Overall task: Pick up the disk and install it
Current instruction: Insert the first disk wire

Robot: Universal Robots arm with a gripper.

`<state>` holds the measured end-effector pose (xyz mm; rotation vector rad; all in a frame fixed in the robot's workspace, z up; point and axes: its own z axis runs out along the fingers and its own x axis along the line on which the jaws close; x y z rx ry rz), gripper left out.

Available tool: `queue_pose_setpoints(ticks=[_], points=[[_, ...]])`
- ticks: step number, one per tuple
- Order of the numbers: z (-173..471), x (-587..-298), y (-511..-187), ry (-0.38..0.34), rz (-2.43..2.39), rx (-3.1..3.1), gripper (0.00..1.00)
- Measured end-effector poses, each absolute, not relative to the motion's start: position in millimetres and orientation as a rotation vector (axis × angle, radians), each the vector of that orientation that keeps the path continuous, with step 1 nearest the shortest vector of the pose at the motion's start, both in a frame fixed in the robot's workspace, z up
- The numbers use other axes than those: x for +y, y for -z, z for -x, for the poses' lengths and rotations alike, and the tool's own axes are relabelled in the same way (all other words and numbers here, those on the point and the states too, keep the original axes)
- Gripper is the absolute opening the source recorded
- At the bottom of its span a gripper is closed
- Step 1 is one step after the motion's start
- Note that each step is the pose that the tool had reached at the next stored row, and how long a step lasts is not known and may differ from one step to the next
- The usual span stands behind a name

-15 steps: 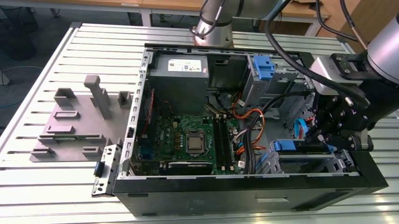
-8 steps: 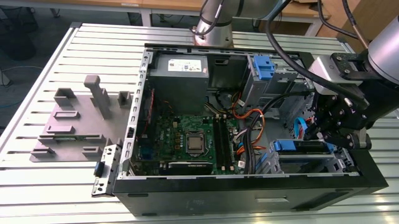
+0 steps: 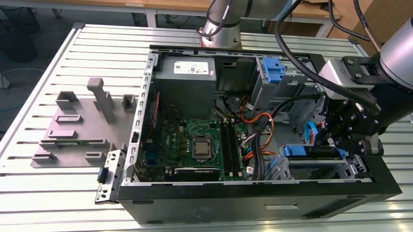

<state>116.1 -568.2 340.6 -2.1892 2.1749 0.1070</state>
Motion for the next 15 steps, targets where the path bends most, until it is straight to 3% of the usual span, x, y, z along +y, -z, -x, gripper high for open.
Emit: queue_pose_setpoints(ticks=[15], points=[[-116.5,-570.2,-338.6,-0.106,2.189,2.175,0.16]])
